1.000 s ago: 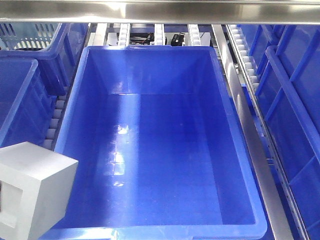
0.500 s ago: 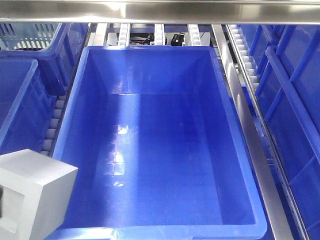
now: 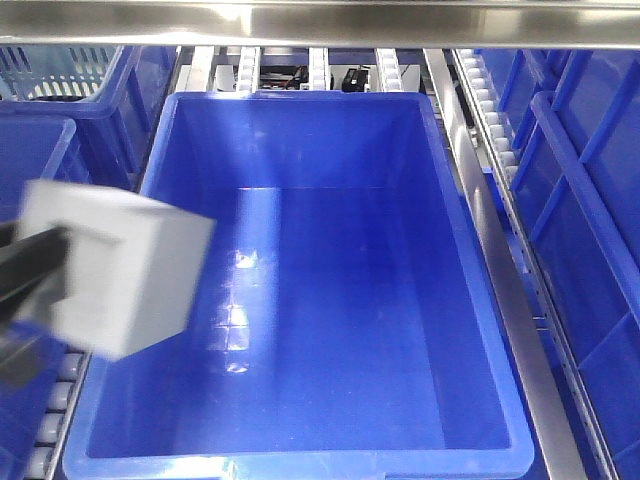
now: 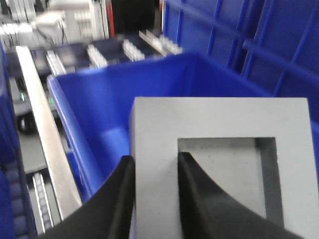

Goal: Sort gray base to blue bin
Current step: 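Move the left gripper over the blue bin and lower the block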

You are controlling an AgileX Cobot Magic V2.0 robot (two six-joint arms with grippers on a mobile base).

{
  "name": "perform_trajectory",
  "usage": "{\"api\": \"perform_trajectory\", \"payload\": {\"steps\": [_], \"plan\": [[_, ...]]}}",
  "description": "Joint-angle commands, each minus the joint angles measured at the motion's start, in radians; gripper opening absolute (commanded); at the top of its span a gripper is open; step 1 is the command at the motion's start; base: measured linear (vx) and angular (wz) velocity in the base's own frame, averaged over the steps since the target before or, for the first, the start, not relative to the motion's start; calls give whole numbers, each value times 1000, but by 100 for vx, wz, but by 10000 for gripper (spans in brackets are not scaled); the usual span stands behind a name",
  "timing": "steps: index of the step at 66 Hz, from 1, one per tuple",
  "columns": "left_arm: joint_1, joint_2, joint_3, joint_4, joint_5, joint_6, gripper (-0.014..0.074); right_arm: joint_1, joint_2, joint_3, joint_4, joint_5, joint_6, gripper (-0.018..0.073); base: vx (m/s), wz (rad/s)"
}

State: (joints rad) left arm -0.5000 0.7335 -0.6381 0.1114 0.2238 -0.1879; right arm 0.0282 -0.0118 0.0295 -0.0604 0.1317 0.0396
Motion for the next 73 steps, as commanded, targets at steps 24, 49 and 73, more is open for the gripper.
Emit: {"api": "perform_trajectory", "payload": {"steps": [24, 49, 73], "plan": [[-53, 415, -179, -53, -293, -6, 29, -3, -12, 15, -6, -74, -6, -9, 0, 0], [-111, 731, -315, -45, -347, -4, 60, -3, -12, 15, -6, -74, -6, -9, 0, 0], [-111, 938, -532, -45, -110, -4, 104, -3, -12, 15, -6, -74, -6, -9, 0, 0]]}}
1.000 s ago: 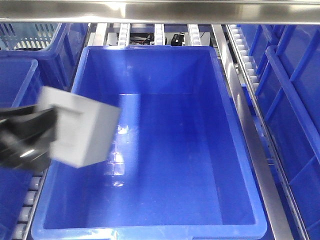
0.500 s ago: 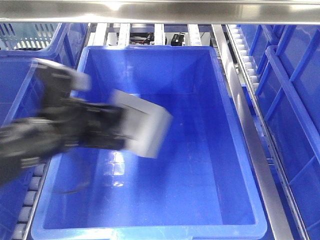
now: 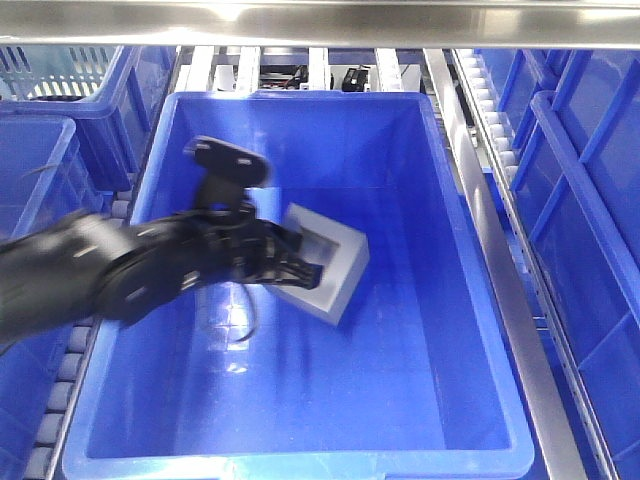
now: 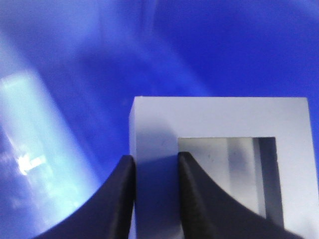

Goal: Sort gray base to blue bin
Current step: 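Move the left gripper over the blue bin and lower the block, then open the left gripper and withdraw it from the bin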

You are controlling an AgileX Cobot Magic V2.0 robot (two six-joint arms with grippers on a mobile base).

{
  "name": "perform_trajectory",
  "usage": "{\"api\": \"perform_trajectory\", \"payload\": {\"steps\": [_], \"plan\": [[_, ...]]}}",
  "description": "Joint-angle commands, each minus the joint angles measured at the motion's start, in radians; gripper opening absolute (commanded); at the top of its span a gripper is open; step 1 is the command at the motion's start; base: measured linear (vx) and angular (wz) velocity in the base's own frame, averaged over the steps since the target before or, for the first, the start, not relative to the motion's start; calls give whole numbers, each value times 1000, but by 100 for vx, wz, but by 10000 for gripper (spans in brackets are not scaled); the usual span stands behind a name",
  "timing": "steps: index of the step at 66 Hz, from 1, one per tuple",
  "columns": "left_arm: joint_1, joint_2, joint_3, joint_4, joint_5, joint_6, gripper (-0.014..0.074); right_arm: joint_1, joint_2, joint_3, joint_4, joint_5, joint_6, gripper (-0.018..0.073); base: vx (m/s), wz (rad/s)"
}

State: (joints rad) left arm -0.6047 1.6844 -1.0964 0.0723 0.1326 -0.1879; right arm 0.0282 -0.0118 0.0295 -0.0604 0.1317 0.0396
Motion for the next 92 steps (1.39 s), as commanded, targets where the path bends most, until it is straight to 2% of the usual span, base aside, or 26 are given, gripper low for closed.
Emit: {"api": "perform_trajectory", "payload": {"steps": [1, 10, 26, 36, 61, 68, 78, 83, 92], "plan": [[-6, -8, -79, -6, -12, -4, 109, -3, -12, 15, -6, -74, -6, -9, 0, 0], [-6, 25, -107, -7, 12, -5, 169, -3, -12, 15, -6, -74, -6, -9, 0, 0], [-6, 36, -107, -11, 16, -6, 347, -3, -12, 15, -6, -74, -6, -9, 0, 0], [-6, 28, -107, -18, 16, -6, 412, -3, -12, 15, -6, -74, -6, -9, 0, 0], [-7, -85, -94, -14, 31, -3, 390, -3, -12, 15, -6, -74, -6, -9, 0, 0], [-7, -139, -29, -14, -68, -3, 365, -3, -12, 15, -6, -74, -6, -9, 0, 0], [-7, -260, 151, -14, -261, -3, 323, -3, -12, 15, -6, -74, -6, -9, 0, 0], [-7, -337, 238, -14, -296, -3, 309, -3, -12, 15, -6, -74, -6, -9, 0, 0], [-7, -496, 351, -14, -290, -3, 302, -3, -12, 15, -6, -74, -6, -9, 0, 0]]}}
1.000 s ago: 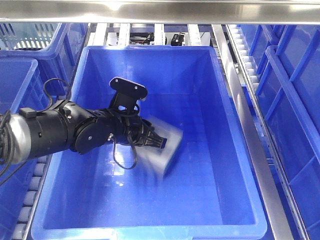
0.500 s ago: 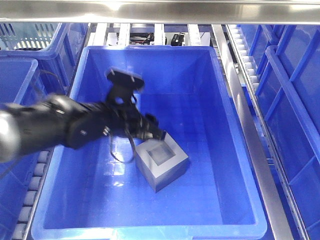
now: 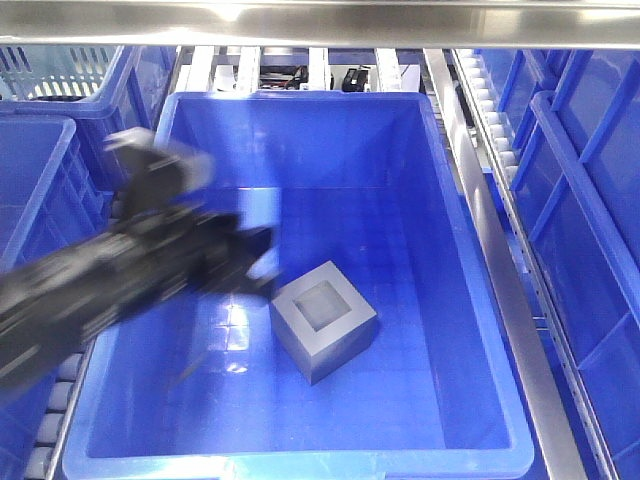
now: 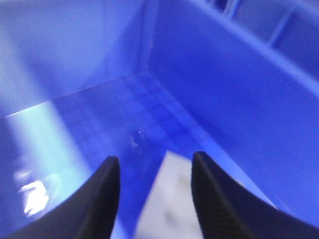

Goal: Sort gray base to blue bin

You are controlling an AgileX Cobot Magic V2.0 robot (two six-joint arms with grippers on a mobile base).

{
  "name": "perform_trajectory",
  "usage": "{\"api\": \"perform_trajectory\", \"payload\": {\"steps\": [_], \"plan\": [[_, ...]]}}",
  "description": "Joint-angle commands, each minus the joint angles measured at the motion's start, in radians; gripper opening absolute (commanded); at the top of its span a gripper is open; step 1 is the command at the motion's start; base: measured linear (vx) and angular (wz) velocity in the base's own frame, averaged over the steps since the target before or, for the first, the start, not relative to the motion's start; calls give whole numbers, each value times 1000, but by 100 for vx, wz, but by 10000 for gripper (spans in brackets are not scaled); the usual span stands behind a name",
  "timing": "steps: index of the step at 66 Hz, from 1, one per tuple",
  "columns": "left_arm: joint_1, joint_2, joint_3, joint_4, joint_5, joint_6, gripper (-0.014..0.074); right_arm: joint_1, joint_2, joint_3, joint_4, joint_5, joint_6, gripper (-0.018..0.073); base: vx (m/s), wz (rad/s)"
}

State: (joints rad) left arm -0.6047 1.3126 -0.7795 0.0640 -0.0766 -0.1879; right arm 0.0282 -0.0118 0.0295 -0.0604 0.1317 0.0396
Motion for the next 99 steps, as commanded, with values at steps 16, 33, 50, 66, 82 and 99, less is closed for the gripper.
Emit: {"api": "perform_trajectory", "payload": {"steps": [16, 33, 50, 66, 82, 99], "plan": [[-7, -396, 142, -4, 56, -3, 302, -3, -12, 15, -6, -74, -6, -9, 0, 0], [-7, -698, 201, 10, 274, 9, 302, -3, -12, 15, -6, -74, -6, -9, 0, 0], [-7, -983, 283, -1, 406, 81, 302, -3, -12, 15, -6, -74, -6, -9, 0, 0], [-7, -1228, 361, -21, 432, 83, 302, -3, -12, 15, -6, -74, -6, -9, 0, 0], [-7, -1258, 446, -24, 426, 82, 272, -3, -12, 15, -6, -74, -6, -9, 0, 0], [-7, -1258, 455, -23, 402, 83, -8, -3, -12, 15, -6, -74, -6, -9, 0, 0]]}}
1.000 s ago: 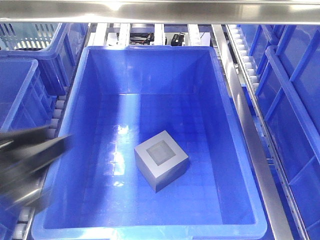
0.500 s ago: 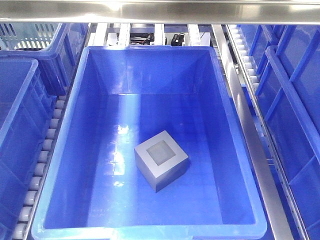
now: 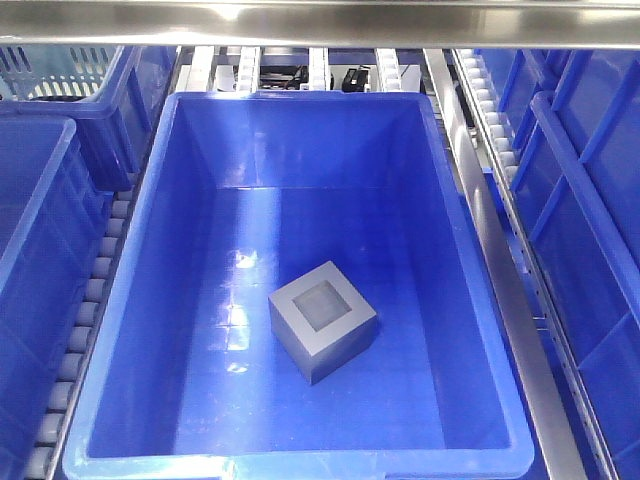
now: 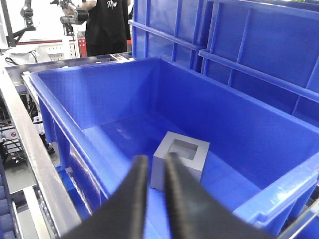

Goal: Sort gray base to blue bin

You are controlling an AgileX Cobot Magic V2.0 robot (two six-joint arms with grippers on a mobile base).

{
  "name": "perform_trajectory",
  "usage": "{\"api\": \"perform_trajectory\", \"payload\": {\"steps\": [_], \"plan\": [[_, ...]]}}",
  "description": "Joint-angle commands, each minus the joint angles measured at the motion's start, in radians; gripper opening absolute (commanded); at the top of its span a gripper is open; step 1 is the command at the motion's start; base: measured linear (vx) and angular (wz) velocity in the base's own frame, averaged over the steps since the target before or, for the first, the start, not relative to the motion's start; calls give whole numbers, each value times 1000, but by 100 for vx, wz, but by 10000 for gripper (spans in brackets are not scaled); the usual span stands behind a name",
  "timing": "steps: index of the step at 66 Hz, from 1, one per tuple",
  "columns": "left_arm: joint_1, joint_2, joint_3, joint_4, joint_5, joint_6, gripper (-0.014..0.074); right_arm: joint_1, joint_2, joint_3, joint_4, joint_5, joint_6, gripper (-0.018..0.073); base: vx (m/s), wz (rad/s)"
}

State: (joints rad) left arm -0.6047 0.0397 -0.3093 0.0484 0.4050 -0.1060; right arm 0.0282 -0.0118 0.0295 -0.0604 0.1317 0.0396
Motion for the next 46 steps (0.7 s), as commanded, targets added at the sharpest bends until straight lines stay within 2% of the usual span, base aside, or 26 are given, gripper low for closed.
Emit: {"api": "perform_trajectory", "payload": {"steps": [1, 46], "plan": [[-7, 15, -15, -7, -82, 1, -8, -3, -12, 15, -6, -74, -6, -9, 0, 0], [-7, 15, -15, -8, -74, 0, -6, -3, -12, 15, -6, -74, -6, -9, 0, 0]]}}
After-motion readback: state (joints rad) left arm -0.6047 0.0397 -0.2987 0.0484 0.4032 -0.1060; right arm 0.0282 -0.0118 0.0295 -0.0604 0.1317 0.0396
